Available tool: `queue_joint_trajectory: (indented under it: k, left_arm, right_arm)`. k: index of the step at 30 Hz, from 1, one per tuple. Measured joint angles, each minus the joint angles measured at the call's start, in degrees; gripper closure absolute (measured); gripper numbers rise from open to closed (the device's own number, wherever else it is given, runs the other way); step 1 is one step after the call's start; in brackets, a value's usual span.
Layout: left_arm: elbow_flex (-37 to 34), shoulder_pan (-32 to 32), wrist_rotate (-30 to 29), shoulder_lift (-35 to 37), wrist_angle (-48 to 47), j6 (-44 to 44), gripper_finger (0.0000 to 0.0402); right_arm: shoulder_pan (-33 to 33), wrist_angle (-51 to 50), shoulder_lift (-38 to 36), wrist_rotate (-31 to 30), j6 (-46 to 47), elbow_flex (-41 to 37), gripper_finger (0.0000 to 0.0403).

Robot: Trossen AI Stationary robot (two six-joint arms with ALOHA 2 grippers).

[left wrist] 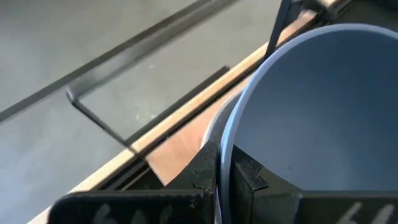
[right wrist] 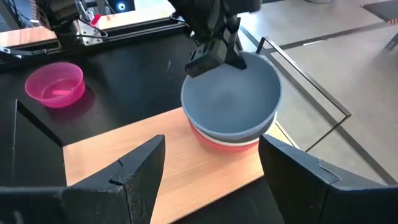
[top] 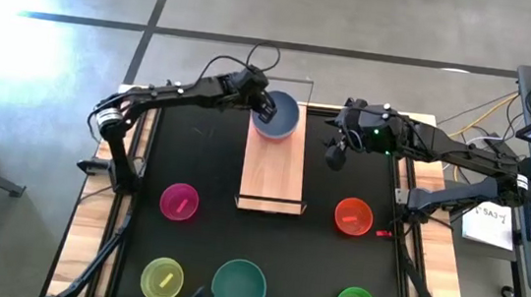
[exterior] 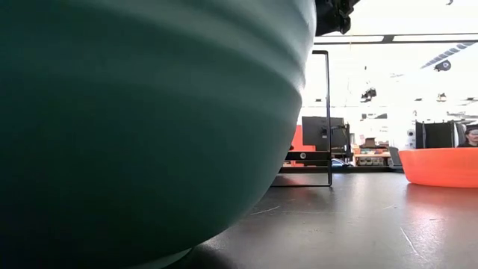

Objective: Place and stack bowls onto a shelf
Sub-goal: Stack the large blue bowl on top of the large white bowl on the shelf, then stack the large green bowl on top of the large blue bowl on the shelf

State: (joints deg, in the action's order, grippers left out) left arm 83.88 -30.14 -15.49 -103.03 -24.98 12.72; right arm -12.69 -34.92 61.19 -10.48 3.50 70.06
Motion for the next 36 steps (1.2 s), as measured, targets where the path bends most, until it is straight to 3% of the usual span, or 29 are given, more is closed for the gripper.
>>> queue_joint_trajectory:
  k: [8,17,23,36]
  left_arm:
    - [-0.09,0.01,-0.42,-1.85,2.76,-0.01,0.0390]
    - [-0.03,0.10,-0.42,-0.79,2.81,-1.60,0.0327]
    - [4.50,0.42,0.08,-0.73,-1.96,-3.50,0.0296]
    - [7.25,10.69,1.06,2.77,-4.57,-10.74,0.0289]
  right_arm:
    - [0.00,-0.41,0.00,-0.01,-0.01,0.00,0.0158]
    - [0.00,-0.93,0.00,-0.02,-0.01,0.00,0.0158]
    - [0.00,-1.85,0.00,-0.02,-0.03,0.00,0.0158]
    - [0.02,-8.18,0.00,0.00,2.31,0.00,0.0158]
